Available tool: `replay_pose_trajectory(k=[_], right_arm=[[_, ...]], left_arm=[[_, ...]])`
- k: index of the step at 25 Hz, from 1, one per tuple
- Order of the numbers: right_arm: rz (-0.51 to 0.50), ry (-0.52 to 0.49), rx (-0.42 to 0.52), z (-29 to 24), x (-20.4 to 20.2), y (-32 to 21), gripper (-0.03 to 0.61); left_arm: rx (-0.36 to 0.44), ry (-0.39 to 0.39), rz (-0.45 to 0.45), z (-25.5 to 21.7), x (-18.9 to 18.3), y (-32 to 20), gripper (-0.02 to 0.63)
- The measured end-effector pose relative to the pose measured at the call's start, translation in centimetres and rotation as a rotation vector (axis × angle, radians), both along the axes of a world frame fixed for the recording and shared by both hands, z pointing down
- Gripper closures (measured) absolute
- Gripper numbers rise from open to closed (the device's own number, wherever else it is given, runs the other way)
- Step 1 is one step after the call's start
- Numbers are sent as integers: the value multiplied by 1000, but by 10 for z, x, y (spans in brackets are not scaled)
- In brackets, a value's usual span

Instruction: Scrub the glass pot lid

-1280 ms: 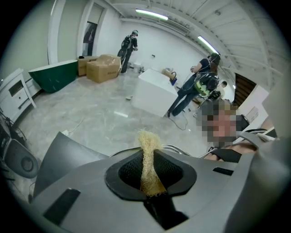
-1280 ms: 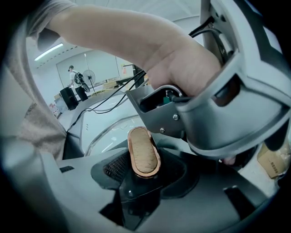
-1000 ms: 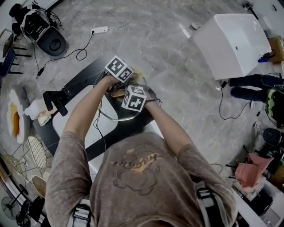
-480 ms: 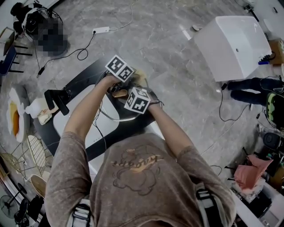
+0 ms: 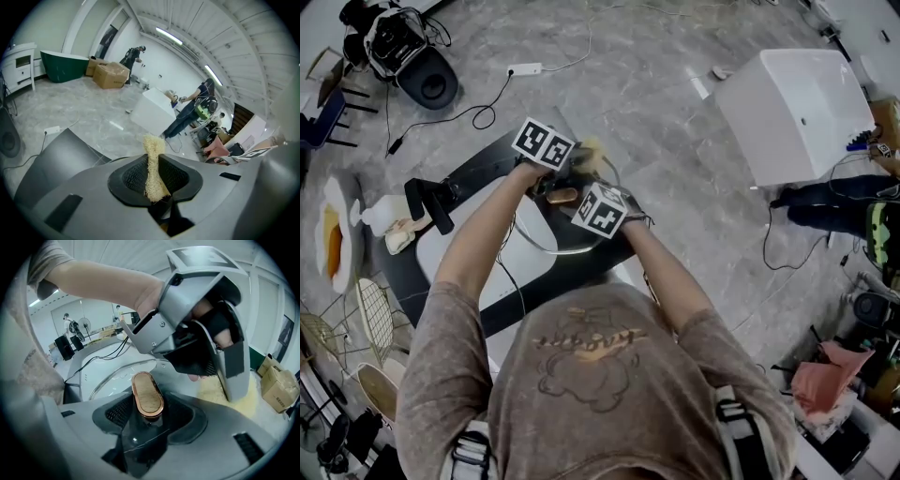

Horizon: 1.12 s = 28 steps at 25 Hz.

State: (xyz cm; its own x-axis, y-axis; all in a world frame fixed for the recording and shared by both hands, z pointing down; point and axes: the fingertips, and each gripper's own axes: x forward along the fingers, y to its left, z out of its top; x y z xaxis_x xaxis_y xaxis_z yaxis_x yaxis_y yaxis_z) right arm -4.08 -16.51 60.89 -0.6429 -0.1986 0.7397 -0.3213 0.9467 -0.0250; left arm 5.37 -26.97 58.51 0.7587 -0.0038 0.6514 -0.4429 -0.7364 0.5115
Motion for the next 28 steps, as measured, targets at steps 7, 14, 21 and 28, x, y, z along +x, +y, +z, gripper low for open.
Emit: replay_pose_trajectory(k=[7,14,21,28], right_arm=[[-2,11,45,-17,9,-1,349],[27,-45,82,-53,20,-1,348],[117,-202,131,-114,41,4,354],[196,-316,183,-162,64,26,385]], left_arm=[[112,56,-121,-40,-17,-12,538],[234,81,-248,-87,-50,-11,538],[372,116,-373,-137,-98,21,538],[496,75,-433,-170,-141,87,538]])
